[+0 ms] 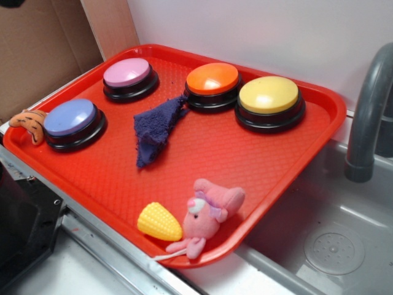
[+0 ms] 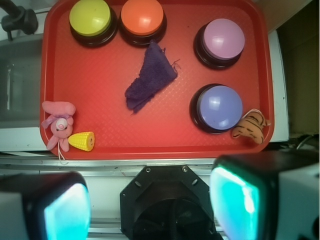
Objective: Push the pink button.
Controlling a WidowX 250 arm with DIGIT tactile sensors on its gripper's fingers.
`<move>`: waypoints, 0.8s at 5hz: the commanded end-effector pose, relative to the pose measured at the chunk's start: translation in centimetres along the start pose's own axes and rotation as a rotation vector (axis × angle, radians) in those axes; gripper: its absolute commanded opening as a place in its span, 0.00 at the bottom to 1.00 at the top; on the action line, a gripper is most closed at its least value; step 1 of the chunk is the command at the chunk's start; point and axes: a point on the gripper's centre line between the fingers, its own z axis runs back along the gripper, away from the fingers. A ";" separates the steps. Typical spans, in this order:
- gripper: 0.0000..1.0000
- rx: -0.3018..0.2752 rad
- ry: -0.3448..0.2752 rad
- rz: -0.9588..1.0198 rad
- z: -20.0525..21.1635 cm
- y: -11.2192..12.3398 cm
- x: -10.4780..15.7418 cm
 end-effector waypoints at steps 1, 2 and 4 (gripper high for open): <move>1.00 0.000 0.000 0.000 0.0 0.0 0.0; 1.00 0.119 0.019 0.118 -3.7 2.9 4.7; 1.00 0.072 -0.031 0.225 -8.2 8.4 12.4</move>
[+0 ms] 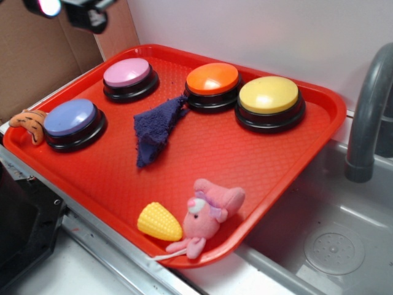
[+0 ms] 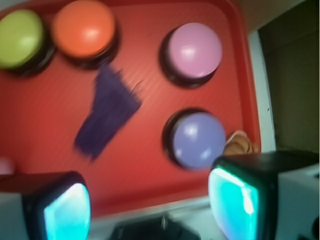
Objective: Push the pink button.
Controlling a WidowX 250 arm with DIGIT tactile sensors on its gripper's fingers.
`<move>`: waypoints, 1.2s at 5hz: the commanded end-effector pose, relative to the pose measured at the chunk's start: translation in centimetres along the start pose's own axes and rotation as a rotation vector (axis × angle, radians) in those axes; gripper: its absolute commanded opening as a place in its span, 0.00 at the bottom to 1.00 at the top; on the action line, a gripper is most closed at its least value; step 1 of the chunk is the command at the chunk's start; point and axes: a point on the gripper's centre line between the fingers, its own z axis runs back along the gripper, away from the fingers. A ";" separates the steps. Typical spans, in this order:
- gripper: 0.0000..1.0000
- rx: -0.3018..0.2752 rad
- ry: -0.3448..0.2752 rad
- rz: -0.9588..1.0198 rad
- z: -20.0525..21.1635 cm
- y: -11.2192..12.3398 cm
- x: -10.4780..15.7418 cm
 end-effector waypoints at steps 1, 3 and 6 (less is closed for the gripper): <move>1.00 -0.121 -0.205 0.173 -3.5 2.9 6.7; 1.00 -0.201 -0.228 0.193 -6.4 3.9 7.3; 1.00 -0.197 -0.256 0.188 -9.9 4.9 9.4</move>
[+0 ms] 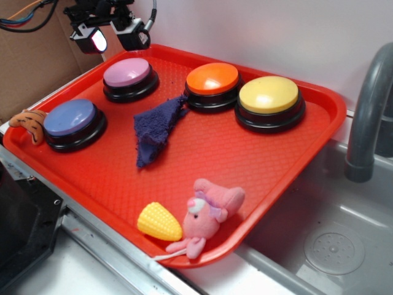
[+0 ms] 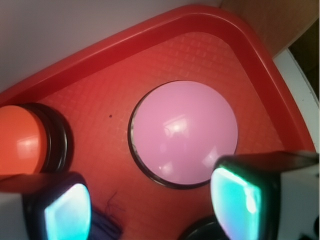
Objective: Push the pink button.
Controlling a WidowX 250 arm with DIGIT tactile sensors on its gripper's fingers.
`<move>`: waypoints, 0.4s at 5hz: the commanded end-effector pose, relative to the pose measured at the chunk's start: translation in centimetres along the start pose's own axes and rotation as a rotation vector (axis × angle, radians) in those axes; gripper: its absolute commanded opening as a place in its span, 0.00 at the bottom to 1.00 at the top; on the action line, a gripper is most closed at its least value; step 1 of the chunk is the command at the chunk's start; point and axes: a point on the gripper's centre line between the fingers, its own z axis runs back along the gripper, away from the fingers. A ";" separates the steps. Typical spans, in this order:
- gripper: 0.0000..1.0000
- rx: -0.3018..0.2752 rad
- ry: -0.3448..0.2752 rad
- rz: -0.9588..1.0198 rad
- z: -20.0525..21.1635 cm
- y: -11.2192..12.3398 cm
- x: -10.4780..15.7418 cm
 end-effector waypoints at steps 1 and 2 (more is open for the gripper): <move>1.00 0.038 -0.030 -0.021 -4.9 2.0 3.3; 1.00 0.028 -0.032 -0.037 -4.8 2.5 3.4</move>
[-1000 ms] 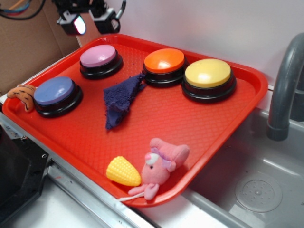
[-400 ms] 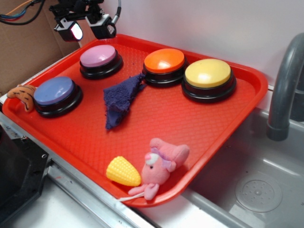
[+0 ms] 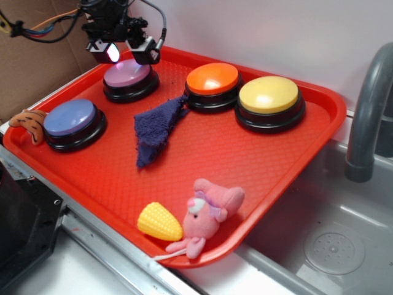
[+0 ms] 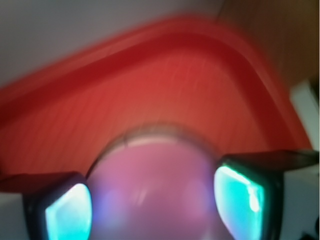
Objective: Push the pink button.
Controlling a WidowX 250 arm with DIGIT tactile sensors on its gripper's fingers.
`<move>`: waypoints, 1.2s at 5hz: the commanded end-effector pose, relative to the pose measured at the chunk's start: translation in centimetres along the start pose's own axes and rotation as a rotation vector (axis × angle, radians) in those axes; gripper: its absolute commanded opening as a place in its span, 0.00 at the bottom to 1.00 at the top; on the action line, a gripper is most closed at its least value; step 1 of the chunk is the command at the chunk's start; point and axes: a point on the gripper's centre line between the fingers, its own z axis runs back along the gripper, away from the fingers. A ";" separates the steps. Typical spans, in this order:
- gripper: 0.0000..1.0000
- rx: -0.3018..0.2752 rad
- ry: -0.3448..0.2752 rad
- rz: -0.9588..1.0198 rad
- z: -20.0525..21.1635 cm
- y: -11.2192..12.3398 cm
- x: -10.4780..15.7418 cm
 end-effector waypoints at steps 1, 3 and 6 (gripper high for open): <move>1.00 -0.051 -0.082 -0.096 3.7 1.1 -0.7; 1.00 -0.151 -0.150 -0.070 8.2 1.7 -0.3; 1.00 -0.031 -0.171 -0.010 10.3 0.2 -0.4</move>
